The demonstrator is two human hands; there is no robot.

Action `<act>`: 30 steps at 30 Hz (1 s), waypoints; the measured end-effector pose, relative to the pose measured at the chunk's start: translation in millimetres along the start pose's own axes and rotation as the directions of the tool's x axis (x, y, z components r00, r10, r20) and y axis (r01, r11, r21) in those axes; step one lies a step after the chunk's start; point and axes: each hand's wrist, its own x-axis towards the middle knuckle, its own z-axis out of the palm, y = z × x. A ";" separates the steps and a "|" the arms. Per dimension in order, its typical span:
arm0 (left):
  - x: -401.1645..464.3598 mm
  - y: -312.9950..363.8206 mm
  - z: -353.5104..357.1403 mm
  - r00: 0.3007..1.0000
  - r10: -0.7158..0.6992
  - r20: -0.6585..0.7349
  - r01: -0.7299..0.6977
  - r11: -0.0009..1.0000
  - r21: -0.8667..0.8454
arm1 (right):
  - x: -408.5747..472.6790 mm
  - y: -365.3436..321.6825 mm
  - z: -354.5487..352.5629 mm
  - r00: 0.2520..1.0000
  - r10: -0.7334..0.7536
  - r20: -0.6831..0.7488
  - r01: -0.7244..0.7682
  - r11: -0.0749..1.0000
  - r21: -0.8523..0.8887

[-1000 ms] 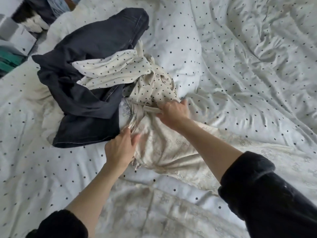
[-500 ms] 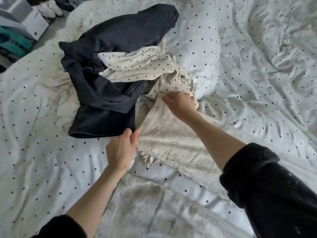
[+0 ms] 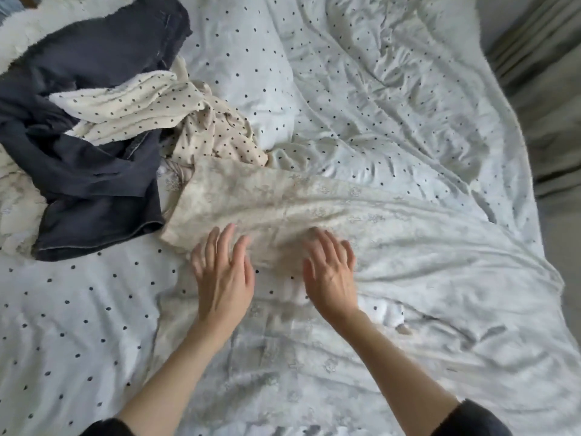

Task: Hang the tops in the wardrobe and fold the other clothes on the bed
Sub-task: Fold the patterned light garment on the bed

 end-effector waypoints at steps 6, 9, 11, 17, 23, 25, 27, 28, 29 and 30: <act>-23.8 93.1 18.2 0.946 0.285 0.152 -0.266 0.955 -0.135 | -75.5 95.6 -33.1 0.959 0.276 0.068 -0.275 0.961 -0.032; -44.4 147.6 28.7 0.887 0.380 0.261 -0.350 0.924 -0.155 | -126.1 151.6 -53.0 0.928 0.360 0.100 -0.351 0.931 -0.100; -58.6 184.4 38.6 0.854 0.396 0.338 -0.374 0.918 -0.134 | -161.6 189.9 -68.0 0.907 0.411 0.094 -0.402 0.910 -0.098; -111.2 302.1 72.8 0.792 0.517 0.326 -0.514 0.852 -0.103 | -260.5 308.1 -115.1 0.845 0.523 0.110 -0.502 0.847 -0.172; -174.3 375.2 99.2 0.689 0.622 0.373 -0.585 0.781 -0.221 | -317.4 372.7 -133.5 0.901 0.410 0.140 -0.369 0.896 -0.245; -189.0 380.6 102.2 0.639 0.627 0.445 -0.600 0.769 -0.221 | -321.3 384.6 -130.7 0.904 0.401 0.151 -0.357 0.900 -0.252; -199.6 385.9 105.7 0.618 0.573 0.538 -0.601 0.786 -0.147 | -322.8 399.2 -130.2 0.906 0.385 0.176 -0.331 0.904 -0.271; -204.7 388.4 107.3 0.613 0.528 0.588 -0.595 0.798 -0.097 | -325.2 405.8 -128.8 0.900 0.378 0.218 -0.316 0.909 -0.272; -204.0 385.5 105.8 0.612 0.500 0.612 -0.590 0.805 -0.067 | -323.6 407.0 -129.2 0.893 0.366 0.262 -0.291 0.914 -0.283; -205.0 384.1 105.7 0.621 0.488 0.614 -0.586 0.809 -0.050 | -326.1 410.0 -128.5 0.884 0.353 0.307 -0.265 0.918 -0.295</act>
